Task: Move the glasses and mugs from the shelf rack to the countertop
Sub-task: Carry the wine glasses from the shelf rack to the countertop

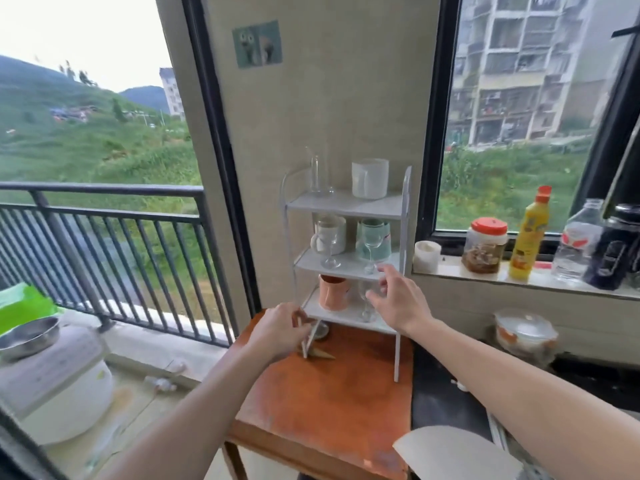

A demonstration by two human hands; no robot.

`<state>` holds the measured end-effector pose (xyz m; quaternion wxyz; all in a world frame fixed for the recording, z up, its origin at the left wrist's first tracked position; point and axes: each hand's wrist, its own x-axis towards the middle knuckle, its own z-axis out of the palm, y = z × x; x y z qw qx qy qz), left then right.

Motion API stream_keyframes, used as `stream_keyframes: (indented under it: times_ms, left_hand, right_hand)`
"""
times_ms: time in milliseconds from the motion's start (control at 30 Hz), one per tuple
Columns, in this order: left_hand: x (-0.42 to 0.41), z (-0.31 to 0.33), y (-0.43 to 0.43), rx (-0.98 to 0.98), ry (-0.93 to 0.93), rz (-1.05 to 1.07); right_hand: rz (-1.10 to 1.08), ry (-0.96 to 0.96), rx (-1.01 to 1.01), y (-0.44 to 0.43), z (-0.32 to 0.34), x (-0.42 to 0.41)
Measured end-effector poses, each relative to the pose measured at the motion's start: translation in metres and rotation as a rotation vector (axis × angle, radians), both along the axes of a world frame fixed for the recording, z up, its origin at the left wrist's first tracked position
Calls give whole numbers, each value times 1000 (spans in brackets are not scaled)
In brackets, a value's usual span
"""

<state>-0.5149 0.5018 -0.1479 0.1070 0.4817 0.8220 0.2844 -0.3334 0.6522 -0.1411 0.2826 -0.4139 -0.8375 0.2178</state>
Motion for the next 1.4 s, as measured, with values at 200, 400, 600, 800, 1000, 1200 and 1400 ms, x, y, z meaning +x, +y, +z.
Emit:
stream_keyframes:
  times_ms: [200,400,600,800,1000,1200,1400]
  left_hand:
    - [-55,15,93,137,-205,44]
    - [-85,28,166,245,-305,57]
    - [-96,30,216,265,-330,18]
    - [-105,23,236,324,-254,-93]
    - [-119,19,233,370,-339,-206]
    - [-123,10,205,349,-520,-410]
    - [-78,0,189,249,-653,-569]
  right_hand:
    - [-148,246,-105,62,-16,-60]
    - [-268,281,-175,101,-20,-88]
    - [-335,351,-206,130,-18,-107]
    - [-379,495,-286,143,-26,-116]
    - [-323,610,-312,128,-29,-107]
    - [-324,620,-309,84,-37,-82]
    - [-429,632,-347,40,-60,-25]
